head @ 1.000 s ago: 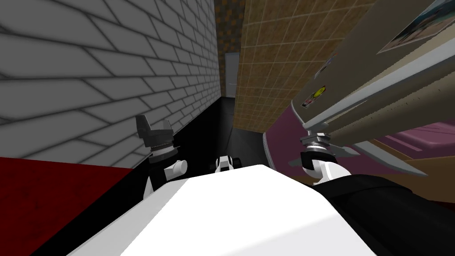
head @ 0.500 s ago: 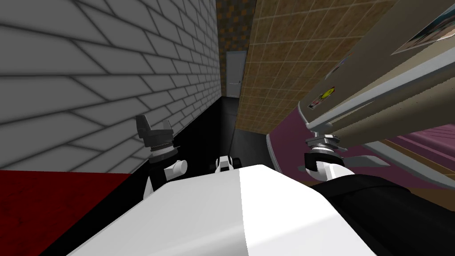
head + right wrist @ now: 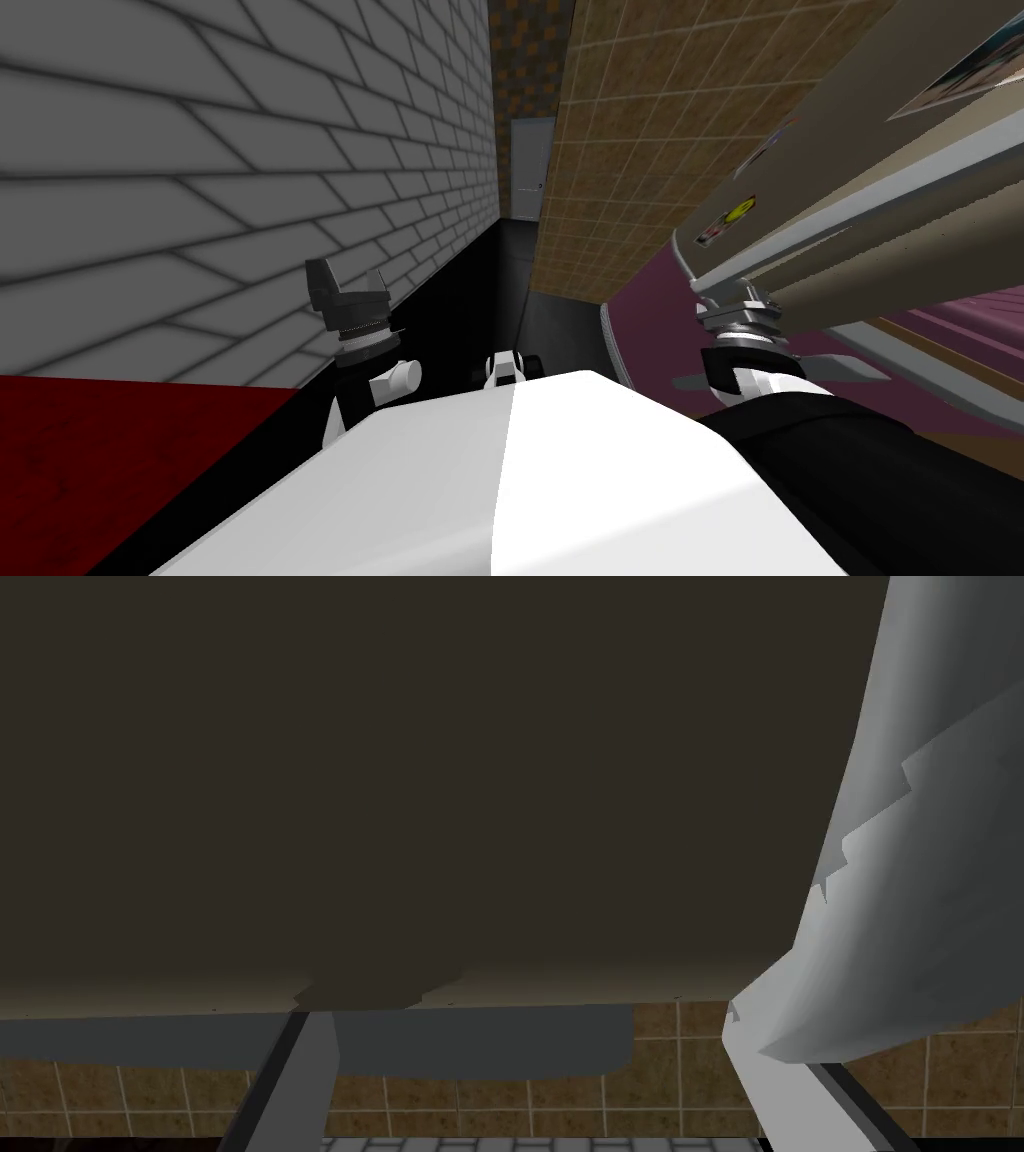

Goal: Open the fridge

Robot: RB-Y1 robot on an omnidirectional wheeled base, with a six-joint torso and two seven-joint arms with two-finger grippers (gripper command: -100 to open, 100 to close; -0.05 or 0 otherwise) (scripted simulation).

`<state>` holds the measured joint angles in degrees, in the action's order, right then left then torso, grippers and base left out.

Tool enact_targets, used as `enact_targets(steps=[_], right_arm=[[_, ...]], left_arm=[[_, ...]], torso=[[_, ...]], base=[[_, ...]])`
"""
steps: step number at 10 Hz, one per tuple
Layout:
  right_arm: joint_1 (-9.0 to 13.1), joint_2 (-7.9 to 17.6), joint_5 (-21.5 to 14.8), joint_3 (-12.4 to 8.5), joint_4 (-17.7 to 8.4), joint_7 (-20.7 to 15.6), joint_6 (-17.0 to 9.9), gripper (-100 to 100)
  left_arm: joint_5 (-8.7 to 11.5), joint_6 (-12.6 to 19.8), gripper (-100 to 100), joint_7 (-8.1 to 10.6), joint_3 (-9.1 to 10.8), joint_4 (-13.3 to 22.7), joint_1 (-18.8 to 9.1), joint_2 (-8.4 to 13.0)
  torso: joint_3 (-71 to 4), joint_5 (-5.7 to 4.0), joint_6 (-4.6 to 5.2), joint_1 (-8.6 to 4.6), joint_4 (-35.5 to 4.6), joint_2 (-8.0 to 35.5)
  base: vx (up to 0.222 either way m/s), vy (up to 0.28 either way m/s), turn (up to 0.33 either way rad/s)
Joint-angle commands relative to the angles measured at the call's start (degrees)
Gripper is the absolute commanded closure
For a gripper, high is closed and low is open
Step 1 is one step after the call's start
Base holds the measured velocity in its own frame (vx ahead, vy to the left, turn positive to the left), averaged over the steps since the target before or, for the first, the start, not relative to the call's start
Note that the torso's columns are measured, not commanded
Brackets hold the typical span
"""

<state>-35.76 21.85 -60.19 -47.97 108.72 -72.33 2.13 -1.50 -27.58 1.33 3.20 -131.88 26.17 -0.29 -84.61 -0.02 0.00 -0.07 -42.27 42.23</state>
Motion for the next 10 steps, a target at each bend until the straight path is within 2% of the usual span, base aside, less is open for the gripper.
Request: enact_targets(steps=[1, 3, 4, 5, 6, 7, 9, 10], right_arm=[[-2.2, 2.5, 1.1, -0.2, 0.0, 1.5, 0.8, -100], [-4.1, 4.7, 2.1, -0.5, 0.0, 2.7, 1.7, -100], [-3.8, 3.8, 1.8, -0.2, -0.2, 2.3, 1.5, -100], [-5.1, 5.2, 2.8, -0.9, -0.5, 3.6, 1.5, -100], [-4.6, 4.2, 2.3, -0.4, -0.6, 2.8, 2.0, -100], [-4.8, 4.1, 2.4, -0.4, -0.7, 2.9, 2.1, 100], [-5.6, 4.2, 2.7, -1.5, -1.8, 3.2, 0.1, 100], [-5.6, 4.2, 2.7, -1.5, -1.8, 3.2, 0.1, 100]], left_arm=[[0.0, 0.0, 0, 0.00, 0.00, 0.0, 0.0, 0.0], [0.0, 0.0, 0, 0.00, 0.00, 0.0, 0.0, 0.0], [0.0, 0.0, 0, 0.00, 0.00, 0.0, 0.0, 0.0], [0.0, 0.0, 0, 0.00, -0.01, 0.0, 0.0, 0.0], [0.0, 0.0, 0, 0.00, 0.00, 0.0, 0.0, 0.0], [0.0, 0.0, 0, 0.00, 0.00, 0.0, 0.0, 0.0], [0.0, 0.0, 0, 0.00, -0.01, 0.0, 0.0, 0.0], [0.0, 0.0, 0, 0.00, -0.01, 0.0, 0.0, 0.0]], torso=[[0.0, 0.03, 0.00, 0.11, 0.0, 0.0], [-0.1, 0.14, -0.14, 0.06, 0.0, -0.1], [-0.2, 0.25, -0.20, 0.01, 0.0, -0.2], [-0.2, 0.18, -0.15, 0.07, 0.0, -0.2], [-0.4, 0.29, -0.21, -0.18, 0.0, -0.4], [-0.4, 0.18, -0.32, -0.19, 0.1, -0.4], [-0.4, 0.01, -0.20, -0.15, 0.1, -0.6], [-0.6, 0.02, -0.32, 0.04, 0.3, -0.9]], base=[[0.012, -0.032, 0.022], [0.004, -0.019, 0.003], [-0.008, -0.005, -0.008], [0.072, -0.028, -0.026], [0.035, -0.006, -0.042], [-0.010, 0.007, -0.022], [0.187, 0.117, -0.028], [0.247, 0.164, -0.019]])
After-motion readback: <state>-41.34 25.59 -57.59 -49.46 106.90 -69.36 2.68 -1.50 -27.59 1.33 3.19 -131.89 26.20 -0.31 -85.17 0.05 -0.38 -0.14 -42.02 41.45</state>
